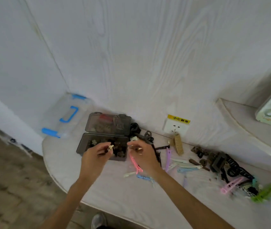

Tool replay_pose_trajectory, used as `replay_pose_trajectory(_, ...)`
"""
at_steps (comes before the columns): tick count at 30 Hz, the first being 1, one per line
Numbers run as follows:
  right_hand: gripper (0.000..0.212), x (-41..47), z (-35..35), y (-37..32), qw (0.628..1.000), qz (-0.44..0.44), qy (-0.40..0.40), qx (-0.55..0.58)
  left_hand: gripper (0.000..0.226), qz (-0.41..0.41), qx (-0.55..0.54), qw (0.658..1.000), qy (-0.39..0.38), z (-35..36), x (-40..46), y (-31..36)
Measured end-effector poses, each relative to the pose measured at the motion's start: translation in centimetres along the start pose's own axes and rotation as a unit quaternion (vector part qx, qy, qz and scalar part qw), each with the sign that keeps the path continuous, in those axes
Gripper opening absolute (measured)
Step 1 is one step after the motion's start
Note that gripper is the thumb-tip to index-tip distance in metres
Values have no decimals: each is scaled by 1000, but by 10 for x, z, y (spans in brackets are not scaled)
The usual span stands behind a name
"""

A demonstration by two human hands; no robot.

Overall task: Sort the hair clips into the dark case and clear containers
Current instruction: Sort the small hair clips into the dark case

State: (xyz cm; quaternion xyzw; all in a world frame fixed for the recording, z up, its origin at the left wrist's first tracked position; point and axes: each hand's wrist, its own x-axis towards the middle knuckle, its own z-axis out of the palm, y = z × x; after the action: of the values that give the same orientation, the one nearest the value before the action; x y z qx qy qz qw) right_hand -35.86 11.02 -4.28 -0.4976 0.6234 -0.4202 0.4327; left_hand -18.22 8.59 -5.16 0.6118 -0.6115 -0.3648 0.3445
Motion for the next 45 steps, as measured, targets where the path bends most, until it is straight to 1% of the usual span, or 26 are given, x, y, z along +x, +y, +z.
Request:
replay_pose_trajectory(2,31,14,22,-6,999,33,-36,7,26,-6,-11,1000,-11,-13,9,-12)
replay_pose_trajectory(5,53,28,35,-1,988,116,-92,37,38,-16,-69,995,-77,-20,18,-20)
replay_pose_trajectory(8,55,27,25,4,984,116,-88,100,46,-25,-110,983,-147,-27,25,-26)
replay_pose_trajectory(10,52,22,10,8,990,93,-77,72,42,-11,-82,982,-170,-34,29,-27)
replay_pose_trajectory(11,48,20,1,12,994,81,-64,33,38,-8,-73,984,-165,-38,31,-25)
replay_pose_trajectory(14,34,11,-22,17,991,65,-62,-98,21,-25,-69,995,-61,-49,22,-22)
replay_pose_trajectory(15,32,8,-26,18,987,56,-71,-135,13,-40,-19,998,-38,-53,15,-23)
replay_pose_trajectory(16,31,4,-28,17,982,43,-76,-165,9,-54,64,996,-42,-57,8,-26)
replay_pose_trajectory(18,32,-2,-23,14,973,0,-86,-213,27,-89,176,971,-133,-62,-8,-42)
replay_pose_trajectory(20,37,-5,-10,9,952,-80,-97,-280,57,-84,211,943,-244,-60,-27,-56)
replay_pose_trajectory(22,39,-4,7,3,931,-142,-108,-319,79,-15,252,914,-318,-51,-46,-68)
replay_pose_trajectory(23,39,-4,18,1,926,-159,-111,-324,82,31,283,898,-335,-48,-56,-77)
replay_pose_trajectory(24,38,-3,27,0,923,-172,-109,-325,80,72,303,890,-334,-43,-62,-83)
replay_pose_trajectory(26,37,-1,41,2,915,-187,-104,-341,74,84,299,895,-322,-40,-63,-90)
replay_pose_trajectory(28,35,4,49,6,908,-184,-100,-362,67,33,229,920,-315,-43,-55,-87)
replay_pose_trajectory(30,35,8,50,8,906,-160,-105,-378,48,0,183,942,-282,-44,-45,-81)
replay_pose_trajectory(31,35,10,50,7,900,-150,-122,-392,35,2,187,954,-233,-43,-39,-75)
replay_pose_trajectory(33,39,13,50,7,881,-142,-161,-422,20,51,205,975,-70,-37,-26,-65)
replay_pose_trajectory(34,42,15,50,6,871,-148,-169,-436,20,85,209,974,-5,-34,-17,-60)
replay_pose_trajectory(35,44,16,49,4,860,-156,-169,-455,24,116,222,968,22,-31,-9,-55)
replay_pose_trajectory(36,47,17,48,3,853,-159,-164,-470,27,141,245,959,12,-29,-1,-52)
replay_pose_trajectory(37,50,18,46,1,848,-159,-163,-478,33,145,278,949,-27,-26,7,-51)
replay_pose_trajectory(39,55,18,38,-1,858,-153,-157,-465,59,144,349,920,-109,-18,17,-43)
replay_pose_trajectory(40,55,16,32,-1,864,-152,-150,-456,64,139,382,904,-130,-15,20,-39)
replay_pose_trajectory(42,53,14,16,2,876,-156,-124,-438,52,121,422,888,-138,-5,25,-29)
replay_pose_trajectory(45,50,12,-14,9,895,-130,-106,-414,34,103,452,877,-128,4,34,-16)
